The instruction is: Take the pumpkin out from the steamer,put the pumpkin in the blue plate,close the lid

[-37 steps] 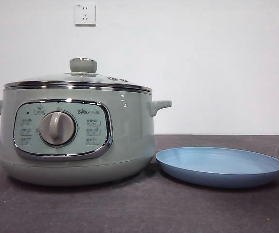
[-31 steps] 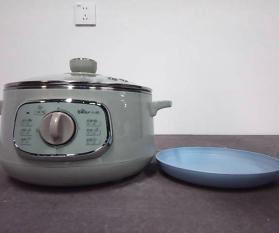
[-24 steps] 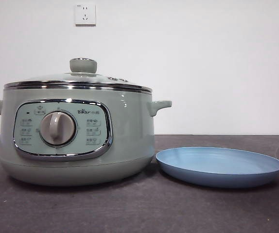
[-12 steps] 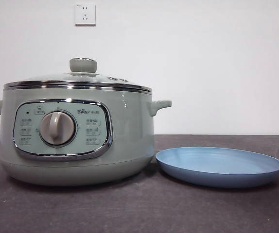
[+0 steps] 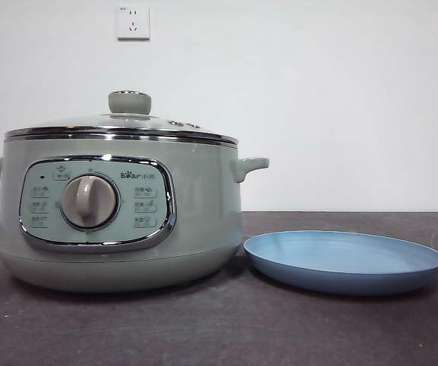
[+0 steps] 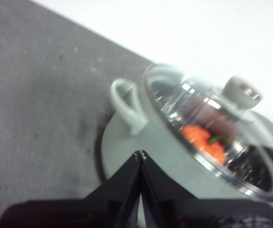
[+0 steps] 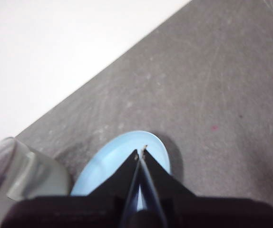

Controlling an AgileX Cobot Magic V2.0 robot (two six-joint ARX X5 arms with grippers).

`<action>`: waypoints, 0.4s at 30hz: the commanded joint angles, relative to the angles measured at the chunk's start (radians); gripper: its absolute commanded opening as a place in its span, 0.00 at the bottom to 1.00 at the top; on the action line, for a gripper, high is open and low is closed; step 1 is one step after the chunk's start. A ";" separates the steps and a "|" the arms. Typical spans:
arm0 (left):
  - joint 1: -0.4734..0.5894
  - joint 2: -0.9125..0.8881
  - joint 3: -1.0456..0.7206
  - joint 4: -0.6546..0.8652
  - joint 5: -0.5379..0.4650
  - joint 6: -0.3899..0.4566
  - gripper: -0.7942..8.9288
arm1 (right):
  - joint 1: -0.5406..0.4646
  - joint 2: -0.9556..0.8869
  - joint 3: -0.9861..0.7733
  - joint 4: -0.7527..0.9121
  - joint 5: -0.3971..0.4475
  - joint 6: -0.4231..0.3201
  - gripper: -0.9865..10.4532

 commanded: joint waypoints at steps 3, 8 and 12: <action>0.002 -0.001 0.063 -0.019 -0.002 -0.003 0.07 | 0.001 0.073 0.118 -0.033 -0.024 -0.064 0.08; 0.002 0.037 0.134 -0.031 0.003 0.003 0.07 | 0.001 0.197 0.262 -0.060 -0.040 -0.157 0.08; 0.002 0.134 0.214 -0.032 0.009 0.047 0.07 | 0.001 0.307 0.388 -0.093 -0.091 -0.237 0.08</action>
